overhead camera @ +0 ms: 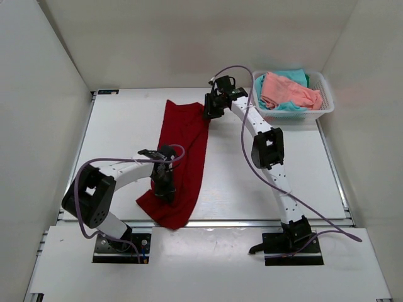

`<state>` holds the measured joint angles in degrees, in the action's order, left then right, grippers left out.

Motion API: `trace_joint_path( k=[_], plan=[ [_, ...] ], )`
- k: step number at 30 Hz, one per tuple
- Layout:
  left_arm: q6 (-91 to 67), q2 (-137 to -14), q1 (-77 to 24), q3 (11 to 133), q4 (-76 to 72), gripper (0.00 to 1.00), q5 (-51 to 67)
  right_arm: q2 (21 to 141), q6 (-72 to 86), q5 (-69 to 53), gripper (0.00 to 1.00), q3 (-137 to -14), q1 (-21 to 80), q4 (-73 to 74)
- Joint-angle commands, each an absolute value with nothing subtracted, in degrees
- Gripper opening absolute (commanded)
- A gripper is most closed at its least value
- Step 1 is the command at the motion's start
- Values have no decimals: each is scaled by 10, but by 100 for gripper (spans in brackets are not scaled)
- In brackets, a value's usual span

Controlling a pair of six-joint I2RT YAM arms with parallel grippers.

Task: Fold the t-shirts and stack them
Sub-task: Rotate the tshirt 90 degrees

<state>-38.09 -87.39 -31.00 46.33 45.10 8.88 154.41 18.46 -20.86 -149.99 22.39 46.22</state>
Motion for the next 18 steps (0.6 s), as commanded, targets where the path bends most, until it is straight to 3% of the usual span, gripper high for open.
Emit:
trace_joint_path(
  k=[1,6,12,18],
  plan=[
    [-368,-880,-334,531,487,19,216,1457,136,-197,27,-1508,231,476],
    [-358,-852,-272,613,503,23,227,1225,112,-134,34,-1235,256,376],
    [-425,-785,-126,557,422,28,200,1039,151,-190,24,-921,288,306],
    [-439,-890,-160,636,362,27,169,962,198,-229,18,-753,408,259]
  ],
)
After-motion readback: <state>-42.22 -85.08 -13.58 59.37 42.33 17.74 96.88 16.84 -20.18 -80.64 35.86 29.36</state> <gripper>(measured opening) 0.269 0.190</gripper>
